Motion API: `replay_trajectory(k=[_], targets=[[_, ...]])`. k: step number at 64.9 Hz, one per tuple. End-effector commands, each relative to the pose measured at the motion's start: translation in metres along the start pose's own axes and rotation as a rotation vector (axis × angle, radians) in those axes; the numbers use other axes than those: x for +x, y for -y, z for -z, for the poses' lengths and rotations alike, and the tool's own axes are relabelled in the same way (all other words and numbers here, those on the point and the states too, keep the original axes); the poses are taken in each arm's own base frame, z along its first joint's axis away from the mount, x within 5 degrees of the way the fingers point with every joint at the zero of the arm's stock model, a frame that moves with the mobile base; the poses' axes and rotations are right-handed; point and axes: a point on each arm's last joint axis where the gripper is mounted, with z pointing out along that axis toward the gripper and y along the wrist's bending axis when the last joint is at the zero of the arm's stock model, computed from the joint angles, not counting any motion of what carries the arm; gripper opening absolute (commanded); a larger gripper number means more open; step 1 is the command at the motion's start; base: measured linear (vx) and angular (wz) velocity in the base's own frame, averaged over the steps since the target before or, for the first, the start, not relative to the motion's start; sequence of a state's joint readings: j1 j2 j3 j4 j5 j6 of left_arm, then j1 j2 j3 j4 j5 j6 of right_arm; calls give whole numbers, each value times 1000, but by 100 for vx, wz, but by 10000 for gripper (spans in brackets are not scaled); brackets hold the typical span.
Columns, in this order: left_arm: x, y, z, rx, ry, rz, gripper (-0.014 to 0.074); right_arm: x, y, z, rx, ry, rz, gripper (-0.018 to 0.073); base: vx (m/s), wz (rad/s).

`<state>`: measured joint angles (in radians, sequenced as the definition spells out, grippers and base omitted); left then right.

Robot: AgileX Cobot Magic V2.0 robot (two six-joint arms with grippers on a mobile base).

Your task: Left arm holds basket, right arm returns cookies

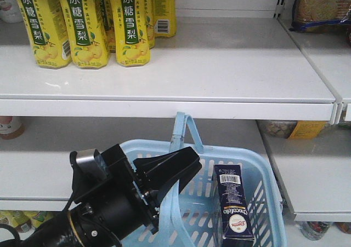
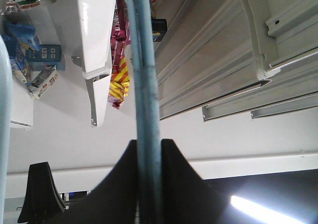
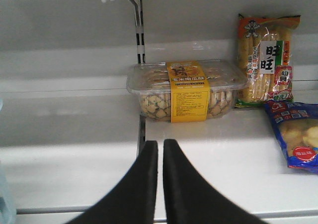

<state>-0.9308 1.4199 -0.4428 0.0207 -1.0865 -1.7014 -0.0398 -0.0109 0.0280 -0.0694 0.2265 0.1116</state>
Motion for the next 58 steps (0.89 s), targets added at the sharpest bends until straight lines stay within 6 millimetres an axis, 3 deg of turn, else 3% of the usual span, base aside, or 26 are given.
replay_trajectory(k=[1, 58], targets=[[-2, 44, 3, 359, 22, 15, -3, -1, 0, 0, 2, 66, 12, -6, 0, 0], [-2, 44, 3, 359, 22, 15, -3, -1, 0, 0, 2, 66, 13, -6, 0, 0]])
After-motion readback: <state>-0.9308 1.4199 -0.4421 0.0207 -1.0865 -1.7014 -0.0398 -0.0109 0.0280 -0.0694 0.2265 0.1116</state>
